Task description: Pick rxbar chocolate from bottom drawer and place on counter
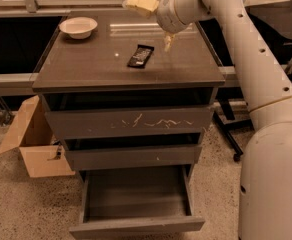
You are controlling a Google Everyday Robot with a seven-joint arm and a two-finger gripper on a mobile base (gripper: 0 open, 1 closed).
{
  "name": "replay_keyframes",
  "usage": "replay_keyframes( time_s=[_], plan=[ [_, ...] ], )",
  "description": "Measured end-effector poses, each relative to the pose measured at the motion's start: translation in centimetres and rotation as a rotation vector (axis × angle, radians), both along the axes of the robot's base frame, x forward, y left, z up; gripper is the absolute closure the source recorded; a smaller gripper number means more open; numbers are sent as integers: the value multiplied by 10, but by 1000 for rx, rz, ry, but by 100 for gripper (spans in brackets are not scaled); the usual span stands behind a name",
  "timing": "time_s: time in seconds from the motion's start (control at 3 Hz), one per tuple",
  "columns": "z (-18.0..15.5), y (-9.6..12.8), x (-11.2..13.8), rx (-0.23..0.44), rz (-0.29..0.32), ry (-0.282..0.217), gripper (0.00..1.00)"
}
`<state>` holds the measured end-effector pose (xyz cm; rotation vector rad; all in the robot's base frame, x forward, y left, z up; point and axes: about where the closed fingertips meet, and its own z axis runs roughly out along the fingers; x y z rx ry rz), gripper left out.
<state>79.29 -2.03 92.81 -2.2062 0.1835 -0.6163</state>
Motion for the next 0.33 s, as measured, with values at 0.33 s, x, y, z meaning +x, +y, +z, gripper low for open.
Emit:
replay_keyframes(
  time_s=[0.33],
  plan=[
    [0,0,0,0,0,0,0]
  ],
)
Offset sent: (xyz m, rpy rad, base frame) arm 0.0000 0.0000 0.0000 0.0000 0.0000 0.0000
